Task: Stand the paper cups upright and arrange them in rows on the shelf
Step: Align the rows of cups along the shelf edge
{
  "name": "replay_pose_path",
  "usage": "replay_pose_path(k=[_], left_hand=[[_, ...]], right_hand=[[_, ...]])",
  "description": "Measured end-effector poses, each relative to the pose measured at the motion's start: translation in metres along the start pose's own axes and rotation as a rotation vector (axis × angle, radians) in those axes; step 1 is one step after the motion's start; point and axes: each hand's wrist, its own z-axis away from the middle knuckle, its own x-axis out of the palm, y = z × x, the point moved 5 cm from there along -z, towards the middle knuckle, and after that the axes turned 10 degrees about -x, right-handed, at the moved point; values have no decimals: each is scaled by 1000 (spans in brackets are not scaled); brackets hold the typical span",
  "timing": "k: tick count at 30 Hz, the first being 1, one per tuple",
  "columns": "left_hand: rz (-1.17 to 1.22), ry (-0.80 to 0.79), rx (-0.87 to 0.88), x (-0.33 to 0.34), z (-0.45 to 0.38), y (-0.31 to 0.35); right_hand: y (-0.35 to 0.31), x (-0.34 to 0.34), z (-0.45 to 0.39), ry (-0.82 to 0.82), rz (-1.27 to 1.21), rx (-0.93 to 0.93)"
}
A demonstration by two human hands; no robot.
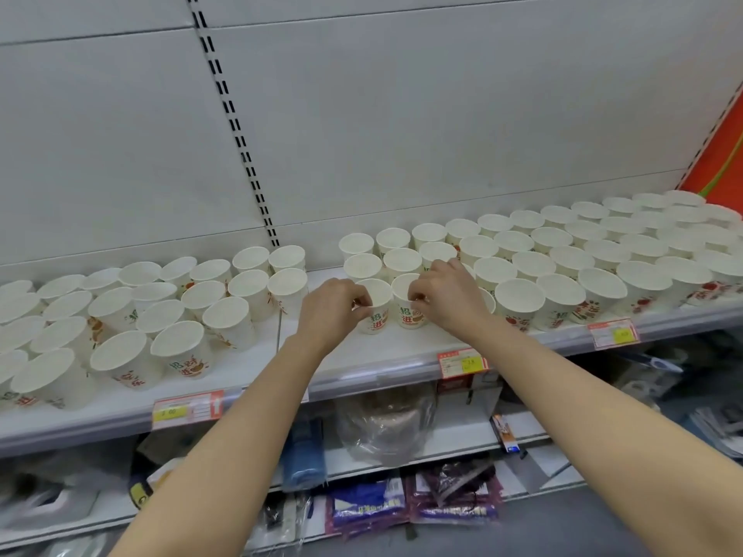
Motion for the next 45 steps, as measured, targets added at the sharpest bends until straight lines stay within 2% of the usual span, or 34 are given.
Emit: replay_pose_path(k=[7,11,15,19,23,25,29,33,36,41,45], left_hand=[[-8,4,-27,0,3,7],[27,51,-33,-8,12,3],[10,152,-113,-24,22,-30],[-59,207,-267,-43,26,-86],[-81,257,-356,-62,21,-130],[-133,229,-387,-65,12,-143],[-237,104,-352,-56,-10,-151],[-259,103,-288,-51,-21,-151],[-213,133,-267,-55,-24,-155],[41,265,-221,-80,-14,-156],[195,304,-181,-86,4,-149]], right_hand=[[4,3,2,28,11,2],[-1,2,4,167,-13,-30],[-24,0,-4,340,-39,-110],[-61,9,-29,365,-56,-197],[-91,29,-69,299,-106,-224],[-102,41,-88,234,-132,-194],[-116,59,-116,124,-124,-150],[-121,69,-127,97,-92,-118],[-122,66,-129,156,-100,-106],[-122,40,-119,351,-149,-73],[-117,20,-100,473,-176,-34]])
